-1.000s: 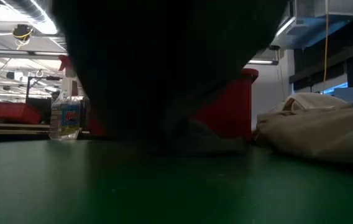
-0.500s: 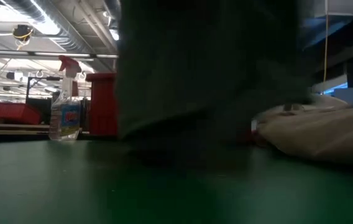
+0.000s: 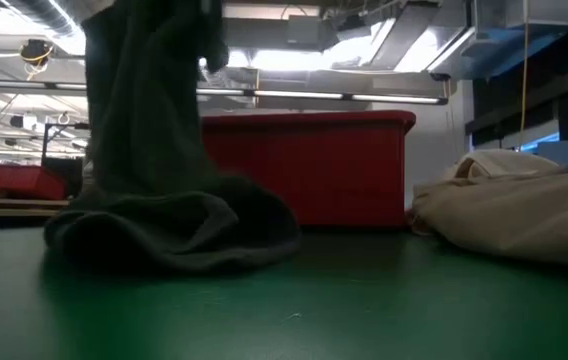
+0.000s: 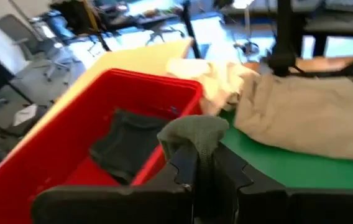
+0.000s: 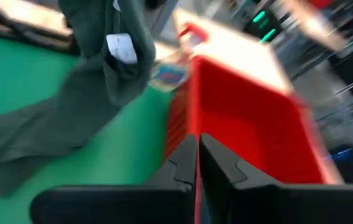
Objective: Fold Laundry from Bin
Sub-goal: Fold the green polo shirt
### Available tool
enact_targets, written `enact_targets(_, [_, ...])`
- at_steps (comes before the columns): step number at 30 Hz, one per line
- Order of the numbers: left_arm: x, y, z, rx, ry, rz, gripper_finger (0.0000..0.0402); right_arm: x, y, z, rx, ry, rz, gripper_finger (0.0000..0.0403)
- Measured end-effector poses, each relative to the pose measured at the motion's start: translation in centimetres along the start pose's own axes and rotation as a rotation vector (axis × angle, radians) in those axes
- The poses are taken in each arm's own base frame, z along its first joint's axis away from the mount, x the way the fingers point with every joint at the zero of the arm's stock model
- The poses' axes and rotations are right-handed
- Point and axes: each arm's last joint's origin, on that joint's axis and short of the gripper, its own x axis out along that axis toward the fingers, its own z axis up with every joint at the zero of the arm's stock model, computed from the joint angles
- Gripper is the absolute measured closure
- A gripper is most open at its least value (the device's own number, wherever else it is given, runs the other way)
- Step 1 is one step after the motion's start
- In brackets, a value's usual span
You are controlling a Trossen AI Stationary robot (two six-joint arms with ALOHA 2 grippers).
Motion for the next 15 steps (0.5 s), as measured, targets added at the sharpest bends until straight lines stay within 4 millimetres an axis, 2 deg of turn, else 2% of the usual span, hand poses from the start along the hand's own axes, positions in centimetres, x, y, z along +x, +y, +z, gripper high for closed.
enact_targets(3, [0.7,-0.8,0.0,0.018,0.013,-0.025,0.0384,2.9,0.5,-0.4,0.061,0.088,0.034,0.0382])
enact_targets(6, [0.1,-0.6,0.2,0.011,-0.019,-0.031,0.0384,5.8,1.4,-1.3,0.065,0.204,0.096,0.0357])
enact_targets(8, [-0.2,-0.7,0.3,0.002,-0.039,-0.044,0.0384,6.0,1.4,-1.7,0.094,0.2,0.158,0.032])
enact_targets(10, [-0.3,-0.8,0.4,0.001,-0.05,-0.06,0.0384,7.0,1.9,-2.4,0.102,0.229,0.222,0.0273])
enact_targets(15, [-1.0,-0.9,0.4,0.001,-0.074,-0.086,0.0384,12.3,4.6,-5.3,0.032,0.346,0.297,0.0158])
